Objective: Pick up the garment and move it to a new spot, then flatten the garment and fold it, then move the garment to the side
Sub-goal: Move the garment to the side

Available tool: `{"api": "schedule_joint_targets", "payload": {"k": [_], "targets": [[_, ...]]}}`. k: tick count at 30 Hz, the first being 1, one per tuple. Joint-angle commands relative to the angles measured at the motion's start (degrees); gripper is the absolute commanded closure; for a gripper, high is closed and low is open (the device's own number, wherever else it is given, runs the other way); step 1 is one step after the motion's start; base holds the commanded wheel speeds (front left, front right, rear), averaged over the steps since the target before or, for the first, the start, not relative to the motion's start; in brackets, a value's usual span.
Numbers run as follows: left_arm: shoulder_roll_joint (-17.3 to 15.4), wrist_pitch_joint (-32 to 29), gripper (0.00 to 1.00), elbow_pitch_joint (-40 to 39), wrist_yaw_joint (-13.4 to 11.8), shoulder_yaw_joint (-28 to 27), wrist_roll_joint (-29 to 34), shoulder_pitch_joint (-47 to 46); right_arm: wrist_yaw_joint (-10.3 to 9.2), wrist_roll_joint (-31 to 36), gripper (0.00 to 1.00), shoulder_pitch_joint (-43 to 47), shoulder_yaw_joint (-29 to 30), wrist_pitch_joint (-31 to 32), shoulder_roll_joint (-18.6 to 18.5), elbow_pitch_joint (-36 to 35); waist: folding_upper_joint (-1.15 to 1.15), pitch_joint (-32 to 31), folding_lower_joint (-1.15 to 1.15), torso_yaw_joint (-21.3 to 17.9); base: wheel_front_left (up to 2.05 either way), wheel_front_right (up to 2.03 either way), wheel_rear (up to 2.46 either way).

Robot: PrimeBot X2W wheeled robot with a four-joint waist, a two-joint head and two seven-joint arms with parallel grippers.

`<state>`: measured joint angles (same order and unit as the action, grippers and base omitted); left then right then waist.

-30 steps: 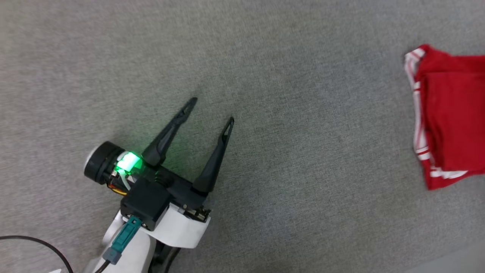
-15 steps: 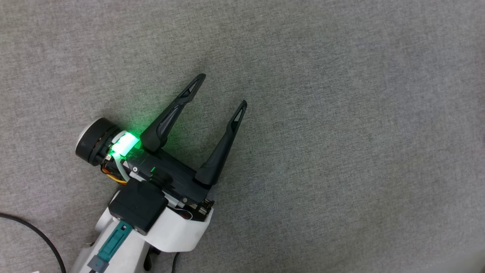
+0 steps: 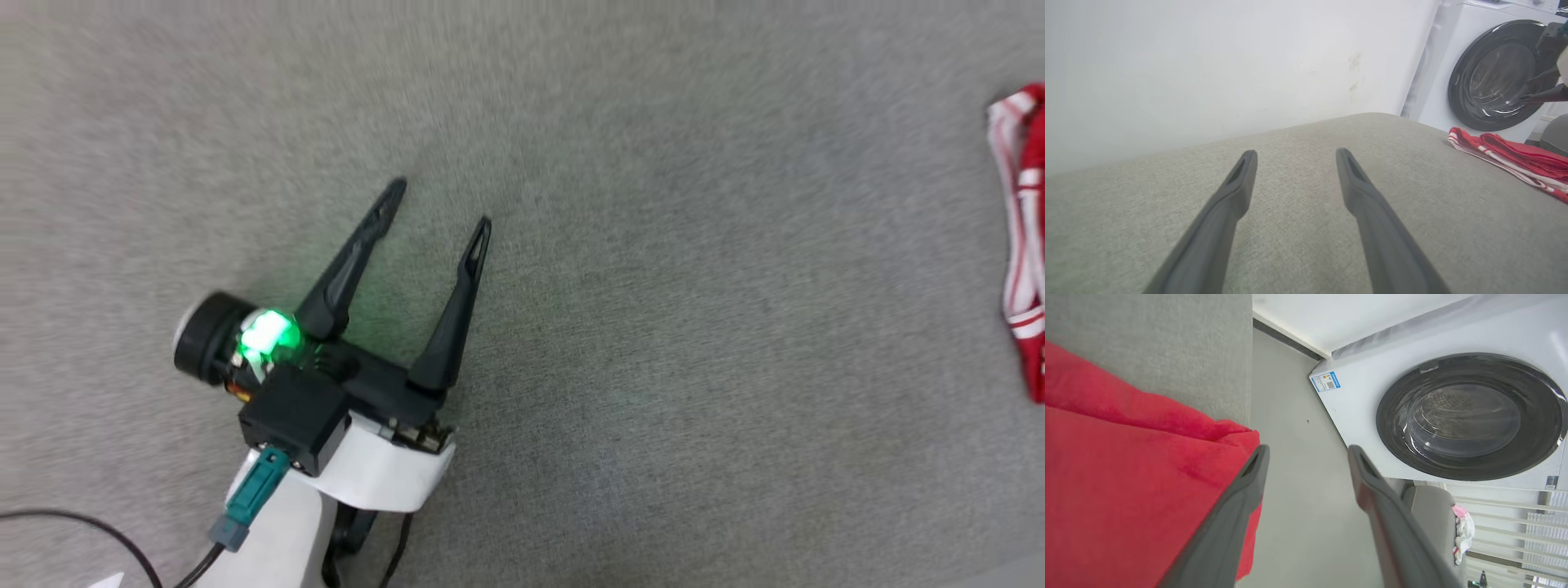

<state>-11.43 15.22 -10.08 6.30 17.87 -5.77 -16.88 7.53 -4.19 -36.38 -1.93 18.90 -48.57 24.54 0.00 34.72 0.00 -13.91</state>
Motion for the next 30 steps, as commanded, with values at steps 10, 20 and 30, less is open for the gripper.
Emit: {"api": "schedule_joint_targets", "payload": {"k": [10, 20, 30], "targets": [[4.0, -0.2, 0.00, 3.5, -2.2, -6.2, -1.3, 9.1, -0.06, -3.4, 0.00, 4.3, 2.5, -6.8, 13.0, -13.7, 0.00, -18.2, 0.00, 5.0, 0.00, 0.00, 0.00], [6.1, -0.1, 0.00, 5.9, -3.2, -11.3, -0.8, 14.8, -0.06, -5.4, 0.00, 17.6, 3.0, -15.5, 30.8, -26.3, 0.00, -26.2, 0.00, 9.4, 0.00, 0.00, 0.00], [7.1, -0.2, 0.00, 8.7, -2.7, -13.1, -0.8, 18.3, -0.06, -6.9, 0.00, 28.3, 3.0, -23.4, 40.0, -26.2, 0.00, -29.7, 0.00, 12.2, 0.00, 0.00, 0.00]]}}
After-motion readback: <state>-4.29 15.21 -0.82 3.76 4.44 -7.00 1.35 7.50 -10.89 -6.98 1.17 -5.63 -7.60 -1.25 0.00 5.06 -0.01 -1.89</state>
